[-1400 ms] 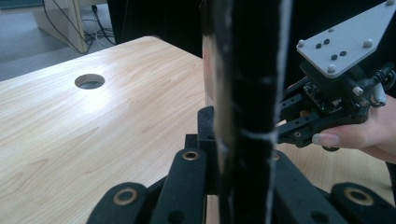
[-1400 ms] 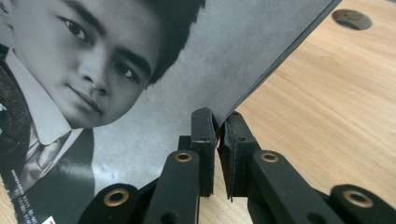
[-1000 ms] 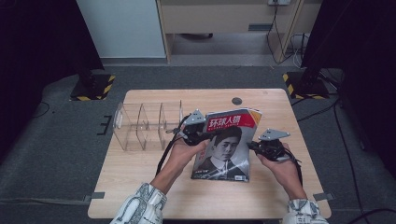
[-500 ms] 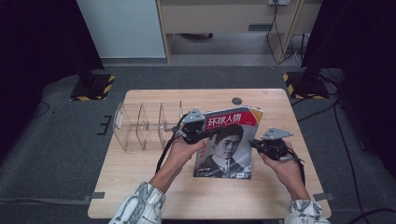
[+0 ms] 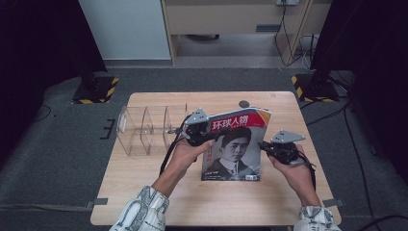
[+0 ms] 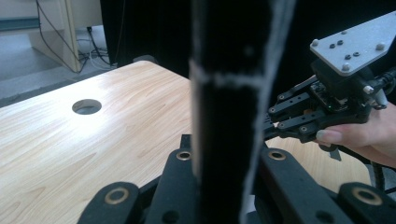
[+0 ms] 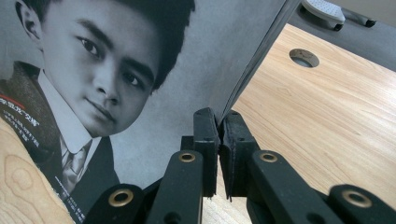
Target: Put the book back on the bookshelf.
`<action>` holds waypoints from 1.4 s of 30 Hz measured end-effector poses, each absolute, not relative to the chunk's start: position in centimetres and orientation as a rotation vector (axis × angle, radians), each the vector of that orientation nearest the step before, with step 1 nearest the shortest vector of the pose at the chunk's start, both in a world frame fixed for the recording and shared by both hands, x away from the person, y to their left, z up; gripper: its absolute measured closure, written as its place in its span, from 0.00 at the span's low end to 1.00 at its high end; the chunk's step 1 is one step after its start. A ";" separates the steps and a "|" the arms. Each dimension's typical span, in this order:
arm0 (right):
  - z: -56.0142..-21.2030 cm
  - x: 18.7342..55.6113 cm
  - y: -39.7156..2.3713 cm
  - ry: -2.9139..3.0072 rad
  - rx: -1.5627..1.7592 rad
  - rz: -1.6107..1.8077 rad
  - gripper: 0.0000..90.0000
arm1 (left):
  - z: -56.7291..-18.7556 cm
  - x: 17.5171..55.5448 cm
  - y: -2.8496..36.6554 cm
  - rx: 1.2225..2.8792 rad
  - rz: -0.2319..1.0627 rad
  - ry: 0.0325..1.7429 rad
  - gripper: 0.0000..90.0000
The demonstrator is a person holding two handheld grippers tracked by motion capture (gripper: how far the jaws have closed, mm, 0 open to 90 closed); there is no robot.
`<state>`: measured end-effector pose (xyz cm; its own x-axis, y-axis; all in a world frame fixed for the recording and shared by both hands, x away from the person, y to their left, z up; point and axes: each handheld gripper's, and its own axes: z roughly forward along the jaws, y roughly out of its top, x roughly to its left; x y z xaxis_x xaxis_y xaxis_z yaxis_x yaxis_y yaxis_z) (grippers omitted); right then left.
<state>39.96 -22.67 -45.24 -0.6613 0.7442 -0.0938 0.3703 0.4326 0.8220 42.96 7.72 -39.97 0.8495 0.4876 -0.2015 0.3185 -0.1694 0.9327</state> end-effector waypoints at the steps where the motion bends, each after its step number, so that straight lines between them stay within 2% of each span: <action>1: -45.2 40.0 -22.7 2.243 0.941 1.124 0.96 | -40.0 43.0 7.7 1.774 0.168 0.617 0.91; 19: -44.7 39.7 -22.6 2.228 0.919 1.138 0.96 | -38.9 43.2 8.2 1.751 0.175 0.607 0.89; 26: -44.2 39.8 -22.4 2.204 0.915 1.134 0.96 | -38.5 43.2 8.3 1.761 0.188 0.591 0.94; 42: -43.4 40.2 -22.0 2.130 0.928 1.150 0.96 | -37.6 43.9 8.6 1.758 0.239 0.570 0.94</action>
<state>40.25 -22.01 -43.37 -0.6153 0.7767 -0.1347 0.3136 0.3979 0.8622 43.90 8.57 -37.60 0.8582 0.4946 -0.1370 0.2491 -0.1680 0.9538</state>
